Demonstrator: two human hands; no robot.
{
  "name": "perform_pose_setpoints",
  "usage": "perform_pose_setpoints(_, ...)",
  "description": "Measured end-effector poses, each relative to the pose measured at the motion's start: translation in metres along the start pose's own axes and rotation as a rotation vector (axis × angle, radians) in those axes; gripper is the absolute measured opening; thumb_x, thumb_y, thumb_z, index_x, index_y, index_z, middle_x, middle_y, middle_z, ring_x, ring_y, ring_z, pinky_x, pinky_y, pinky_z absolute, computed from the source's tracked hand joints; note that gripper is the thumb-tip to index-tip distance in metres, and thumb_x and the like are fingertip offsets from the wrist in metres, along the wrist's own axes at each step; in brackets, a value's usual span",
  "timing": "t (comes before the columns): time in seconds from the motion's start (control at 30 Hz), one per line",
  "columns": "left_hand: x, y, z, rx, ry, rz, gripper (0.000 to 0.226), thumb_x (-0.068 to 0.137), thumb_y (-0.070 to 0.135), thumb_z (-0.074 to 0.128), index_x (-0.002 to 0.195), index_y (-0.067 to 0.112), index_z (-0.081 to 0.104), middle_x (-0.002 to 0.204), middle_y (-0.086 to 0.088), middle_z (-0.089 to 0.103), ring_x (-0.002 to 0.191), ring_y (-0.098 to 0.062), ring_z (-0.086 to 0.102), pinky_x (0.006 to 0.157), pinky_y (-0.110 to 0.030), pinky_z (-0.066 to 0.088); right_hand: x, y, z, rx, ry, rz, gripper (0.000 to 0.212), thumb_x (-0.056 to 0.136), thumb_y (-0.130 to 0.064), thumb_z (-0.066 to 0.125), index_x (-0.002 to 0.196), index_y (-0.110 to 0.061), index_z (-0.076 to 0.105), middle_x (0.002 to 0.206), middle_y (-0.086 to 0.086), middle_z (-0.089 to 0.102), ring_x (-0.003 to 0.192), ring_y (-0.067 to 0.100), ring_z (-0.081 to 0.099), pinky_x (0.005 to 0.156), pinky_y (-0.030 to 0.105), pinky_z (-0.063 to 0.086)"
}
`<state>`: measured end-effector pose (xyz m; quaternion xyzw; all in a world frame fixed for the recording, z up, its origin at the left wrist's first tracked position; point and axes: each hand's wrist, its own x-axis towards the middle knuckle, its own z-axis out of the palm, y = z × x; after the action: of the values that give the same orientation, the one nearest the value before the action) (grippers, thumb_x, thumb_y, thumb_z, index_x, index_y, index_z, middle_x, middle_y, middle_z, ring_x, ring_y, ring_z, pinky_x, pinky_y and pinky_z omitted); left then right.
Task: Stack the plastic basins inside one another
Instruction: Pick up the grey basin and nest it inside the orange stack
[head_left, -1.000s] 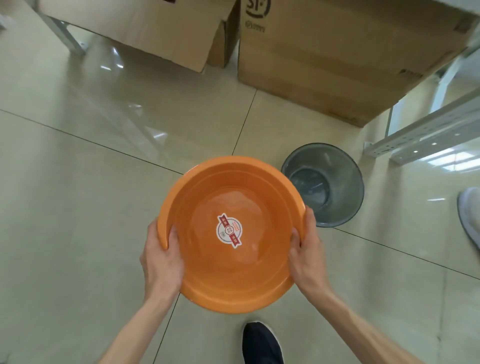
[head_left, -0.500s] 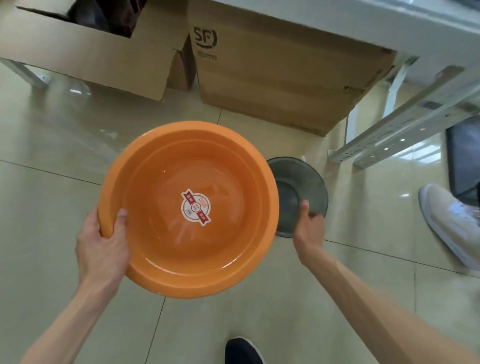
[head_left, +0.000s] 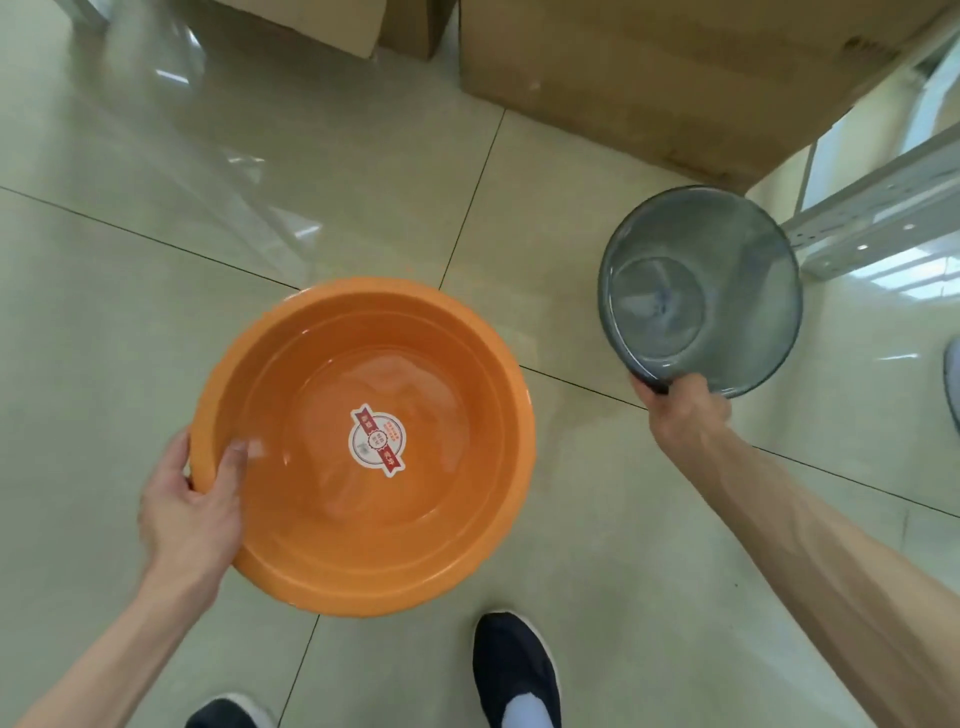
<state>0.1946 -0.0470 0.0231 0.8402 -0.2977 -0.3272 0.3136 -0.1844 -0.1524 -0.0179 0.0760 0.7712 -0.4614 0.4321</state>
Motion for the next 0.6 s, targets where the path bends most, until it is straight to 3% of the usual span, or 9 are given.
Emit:
perform_pose_setpoints(0.1, -0.007, -0.014, 0.010, 0.002, 0.008, -0.064, 0.023, 0.093, 0.032, 0.060, 0.115, 0.025, 0.061, 0.086, 0.005, 0.067, 0.081, -0.024, 0.063, 0.075, -0.036, 0.048, -0.021, -0.032, -0.010, 0.122, -0.088, -0.077, 0.033, 0.087, 0.012, 0.044, 0.120, 0.013, 0.044, 0.132, 0.023, 0.058, 0.071, 0.027, 0.073, 0.052, 0.026, 0.057)
perform_pose_setpoints(0.13, -0.010, -0.018, 0.014, -0.004, 0.013, -0.086, 0.026, 0.094, 0.031, 0.060, 0.119, 0.023, 0.061, 0.086, 0.007, 0.066, 0.081, -0.022, 0.063, 0.075, -0.035, 0.047, -0.030, -0.040, -0.013, 0.111, -0.154, -0.103, 0.035, 0.088, 0.013, 0.045, 0.123, 0.016, 0.045, 0.125, 0.029, 0.060, 0.078, 0.032, 0.074, 0.059, 0.033, 0.060)
perform_pose_setpoints(0.2, -0.016, -0.019, 0.023, -0.027, 0.019, -0.105, 0.029, 0.095, 0.029, 0.058, 0.123, 0.021, 0.060, 0.090, 0.003, 0.067, 0.078, -0.016, 0.061, 0.076, -0.033, 0.046, -0.058, -0.047, -0.020, -0.013, -0.302, -0.171, 0.024, 0.092, 0.009, 0.045, 0.115, 0.007, 0.049, 0.110, 0.030, 0.065, 0.090, 0.041, 0.072, 0.069, 0.044, 0.060)
perform_pose_setpoints(0.33, -0.026, -0.029, 0.041, -0.107, 0.013, -0.163, 0.032, 0.095, 0.028, 0.060, 0.126, 0.022, 0.058, 0.099, -0.002, 0.067, 0.078, -0.012, 0.061, 0.083, -0.035, 0.050, -0.111, -0.018, -0.034, -0.332, -0.504, -0.174, 0.011, 0.096, 0.003, 0.048, 0.101, -0.006, 0.052, 0.093, 0.021, 0.075, 0.069, 0.040, 0.074, 0.064, 0.051, 0.060)
perform_pose_setpoints(0.4, -0.026, -0.035, 0.047, -0.205, -0.032, -0.228, 0.027, 0.091, 0.027, 0.063, 0.118, 0.024, 0.062, 0.098, -0.004, 0.070, 0.075, -0.008, 0.061, 0.082, -0.034, 0.052, -0.123, 0.010, -0.039, -0.498, -0.570, -0.177, 0.010, 0.097, 0.002, 0.049, 0.104, -0.004, 0.051, 0.091, 0.020, 0.075, 0.062, 0.038, 0.072, 0.059, 0.052, 0.060)
perform_pose_setpoints(0.47, -0.024, -0.038, 0.049, -0.516, -0.107, -0.370, 0.016, 0.084, 0.034, 0.064, 0.095, 0.023, 0.069, 0.082, -0.001, 0.072, 0.069, -0.013, 0.060, 0.072, -0.027, 0.054, -0.126, 0.040, -0.043, -0.678, -0.601, -0.230, 0.009, 0.098, 0.000, 0.049, 0.103, -0.008, 0.051, 0.090, 0.017, 0.075, 0.061, 0.038, 0.069, 0.058, 0.050, 0.058)
perform_pose_setpoints(0.53, -0.025, -0.043, 0.055, -0.781, -0.188, -0.591, 0.036, 0.091, 0.038, 0.055, 0.068, 0.019, 0.074, 0.063, 0.004, 0.070, 0.061, -0.014, 0.065, 0.061, -0.021, 0.054, -0.122, 0.067, -0.042, -0.841, -0.580, -0.325, 0.011, 0.097, -0.003, 0.049, 0.098, -0.013, 0.054, 0.088, 0.017, 0.072, 0.065, 0.041, 0.066, 0.058, 0.050, 0.058)
perform_pose_setpoints(0.6, -0.021, -0.053, 0.058, -0.853, -0.178, -0.665, 0.048, 0.096, 0.039, 0.050, 0.061, 0.018, 0.076, 0.063, 0.003, 0.071, 0.063, -0.015, 0.069, 0.063, -0.023, 0.057, -0.115, 0.086, -0.039, -0.914, -0.516, -0.376, 0.010, 0.096, -0.006, 0.050, 0.095, -0.014, 0.056, 0.085, 0.018, 0.067, 0.064, 0.037, 0.064, 0.054, 0.042, 0.058)
